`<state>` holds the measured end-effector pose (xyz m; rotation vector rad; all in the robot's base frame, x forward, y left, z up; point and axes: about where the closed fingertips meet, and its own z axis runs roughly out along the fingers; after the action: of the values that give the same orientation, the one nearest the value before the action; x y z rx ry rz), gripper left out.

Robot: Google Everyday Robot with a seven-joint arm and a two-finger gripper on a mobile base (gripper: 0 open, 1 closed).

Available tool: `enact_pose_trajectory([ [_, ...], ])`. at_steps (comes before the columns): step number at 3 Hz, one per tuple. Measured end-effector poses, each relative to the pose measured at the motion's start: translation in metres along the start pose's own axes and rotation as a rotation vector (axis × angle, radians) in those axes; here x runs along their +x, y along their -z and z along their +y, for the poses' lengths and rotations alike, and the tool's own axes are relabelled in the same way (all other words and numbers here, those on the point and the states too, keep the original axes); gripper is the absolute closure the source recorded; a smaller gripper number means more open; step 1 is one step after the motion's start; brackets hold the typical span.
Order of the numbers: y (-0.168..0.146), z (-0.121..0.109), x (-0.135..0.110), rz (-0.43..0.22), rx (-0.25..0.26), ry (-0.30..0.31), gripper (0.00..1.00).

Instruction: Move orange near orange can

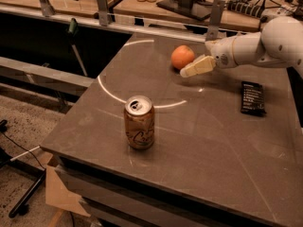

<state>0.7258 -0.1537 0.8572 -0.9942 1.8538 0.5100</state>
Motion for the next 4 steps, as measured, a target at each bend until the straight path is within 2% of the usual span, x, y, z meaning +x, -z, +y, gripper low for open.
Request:
enact_pose_trajectory([
  [1,-0.016,0.0,-0.003,-0.004,-0.023,0.003,0.16],
  [2,-0.027,0.004,-0.003,0.005,-0.042,0.002,0.39],
  [3,-0.015,0.008,-0.002,0.009,-0.038,-0.012,0.63],
  [4,0.03,0.012,-0.009,0.0,-0.038,-0.01,0.87],
])
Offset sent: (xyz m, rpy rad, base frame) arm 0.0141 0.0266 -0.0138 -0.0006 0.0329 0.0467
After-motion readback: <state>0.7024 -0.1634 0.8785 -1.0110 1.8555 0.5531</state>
